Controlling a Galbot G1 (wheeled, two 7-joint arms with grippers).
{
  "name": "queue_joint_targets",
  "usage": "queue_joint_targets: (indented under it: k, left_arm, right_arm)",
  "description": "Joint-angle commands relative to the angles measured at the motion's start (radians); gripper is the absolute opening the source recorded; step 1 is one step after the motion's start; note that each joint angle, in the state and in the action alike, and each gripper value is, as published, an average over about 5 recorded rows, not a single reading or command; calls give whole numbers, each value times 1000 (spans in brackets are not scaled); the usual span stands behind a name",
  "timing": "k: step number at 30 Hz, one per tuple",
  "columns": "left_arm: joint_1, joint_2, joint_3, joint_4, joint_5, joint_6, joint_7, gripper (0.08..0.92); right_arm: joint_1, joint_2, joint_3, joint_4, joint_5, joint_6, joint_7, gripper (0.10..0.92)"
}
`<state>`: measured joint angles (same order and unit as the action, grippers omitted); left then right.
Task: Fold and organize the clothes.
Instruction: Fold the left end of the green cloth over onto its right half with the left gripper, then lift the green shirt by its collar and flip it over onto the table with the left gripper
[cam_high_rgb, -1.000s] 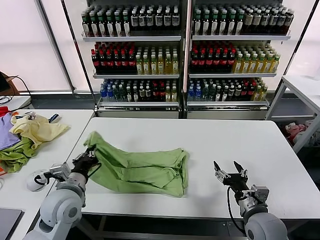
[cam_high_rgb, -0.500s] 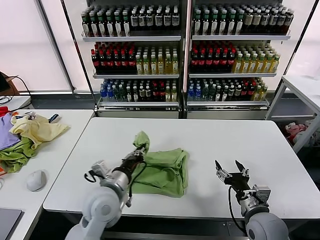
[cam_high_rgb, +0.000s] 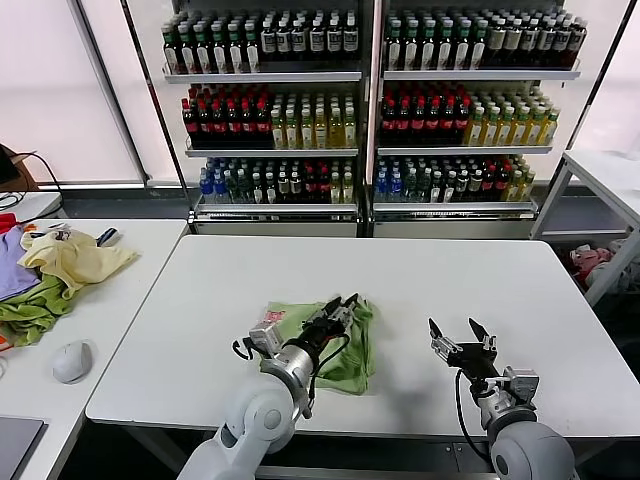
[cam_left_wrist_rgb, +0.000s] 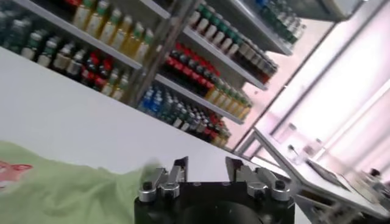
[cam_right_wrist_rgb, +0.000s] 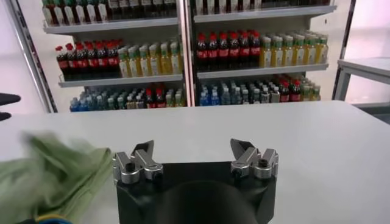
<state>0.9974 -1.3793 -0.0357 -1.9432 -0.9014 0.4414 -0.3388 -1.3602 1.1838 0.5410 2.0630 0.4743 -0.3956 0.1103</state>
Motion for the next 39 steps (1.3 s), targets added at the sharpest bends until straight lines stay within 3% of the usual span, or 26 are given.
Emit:
queue_joint_targets:
  k: [1, 4, 8, 12, 26, 34, 39]
  left_arm:
    - [42, 17, -13, -51, 44, -31, 126, 533]
    - [78, 66, -72, -64, 142, -72, 103, 620]
    - [118, 150, -118, 24, 511, -169, 46, 739]
    - [153, 195, -148, 78, 608, -154, -3, 812]
    - [166, 147, -113, 85, 496, 126, -48, 823]
    - [166, 147, -126, 76, 330, 143, -79, 823]
    - [158, 147, -151, 86, 166, 142, -69, 766]
  right_arm:
    - [6, 0, 0, -5, 1, 2, -2, 823]
    - [7, 4, -4, -8, 0, 5, -3, 823]
    - [12, 10, -12, -11, -4, 8, -4, 823]
    - [16, 10, -15, -11, -8, 7, -4, 823]
    - [6, 18, -18, -2, -25, 5, -1, 823]
    - [4, 14, -17, 9, -24, 1, 0, 823]
    - [5, 15, -20, 15, -24, 0, 0, 823]
